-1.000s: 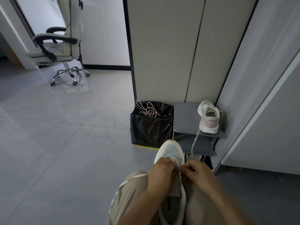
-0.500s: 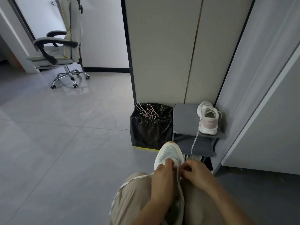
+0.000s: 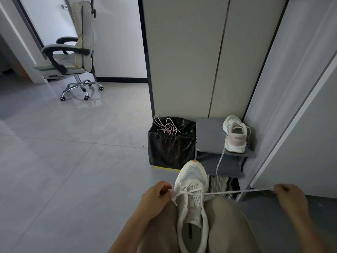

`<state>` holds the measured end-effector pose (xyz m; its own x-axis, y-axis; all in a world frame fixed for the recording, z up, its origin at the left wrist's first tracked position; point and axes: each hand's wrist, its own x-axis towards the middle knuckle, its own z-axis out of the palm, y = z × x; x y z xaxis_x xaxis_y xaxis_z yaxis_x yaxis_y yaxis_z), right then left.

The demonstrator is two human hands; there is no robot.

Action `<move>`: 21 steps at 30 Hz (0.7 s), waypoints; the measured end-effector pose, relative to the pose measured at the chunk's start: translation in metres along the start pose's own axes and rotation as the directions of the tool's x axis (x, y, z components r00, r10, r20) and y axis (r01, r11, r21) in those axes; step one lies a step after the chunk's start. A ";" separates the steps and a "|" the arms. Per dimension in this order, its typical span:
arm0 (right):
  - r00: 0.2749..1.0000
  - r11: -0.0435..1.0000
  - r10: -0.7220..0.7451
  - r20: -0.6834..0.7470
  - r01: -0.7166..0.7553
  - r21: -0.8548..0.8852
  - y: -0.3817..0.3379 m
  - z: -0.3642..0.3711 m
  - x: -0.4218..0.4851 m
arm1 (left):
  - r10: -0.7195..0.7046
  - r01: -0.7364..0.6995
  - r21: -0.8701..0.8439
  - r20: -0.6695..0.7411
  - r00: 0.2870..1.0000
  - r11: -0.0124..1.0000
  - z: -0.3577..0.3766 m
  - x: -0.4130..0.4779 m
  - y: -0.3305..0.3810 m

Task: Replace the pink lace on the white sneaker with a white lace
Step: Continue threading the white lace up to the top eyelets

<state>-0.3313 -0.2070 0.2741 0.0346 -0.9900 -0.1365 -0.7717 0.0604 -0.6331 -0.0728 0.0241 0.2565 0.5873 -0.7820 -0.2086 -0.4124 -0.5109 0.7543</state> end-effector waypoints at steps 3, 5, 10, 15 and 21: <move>0.928 0.941 -0.327 0.179 0.336 -0.025 -0.031 0.028 -0.038 | 0.009 -0.009 -0.160 -0.003 1.000 0.987 0.003 0.000 0.008; 0.755 0.837 -0.513 0.408 0.545 0.046 -0.053 0.046 -0.064 | 0.000 -0.018 -0.214 -0.086 0.996 0.977 0.006 -0.002 0.012; 0.612 0.772 -0.543 0.575 0.634 0.053 -0.074 0.055 -0.085 | -0.012 -0.067 -0.242 -0.311 0.950 0.968 0.012 -0.008 0.009; 0.792 0.871 -0.460 0.402 0.489 0.033 -0.043 0.018 -0.039 | -0.048 -0.072 -0.318 -0.356 0.933 0.945 0.009 -0.011 0.004; 0.922 0.925 -0.176 0.344 0.275 -0.264 0.017 0.004 0.004 | 0.013 -0.094 -0.260 -0.295 0.955 0.961 0.010 -0.014 0.010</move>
<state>-0.3421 -0.2097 0.2600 0.3865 -0.8799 -0.2765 -0.8713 -0.2501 -0.4222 -0.0923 0.0261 0.2607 0.7612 -0.6485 -0.0056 -0.2704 -0.3252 0.9062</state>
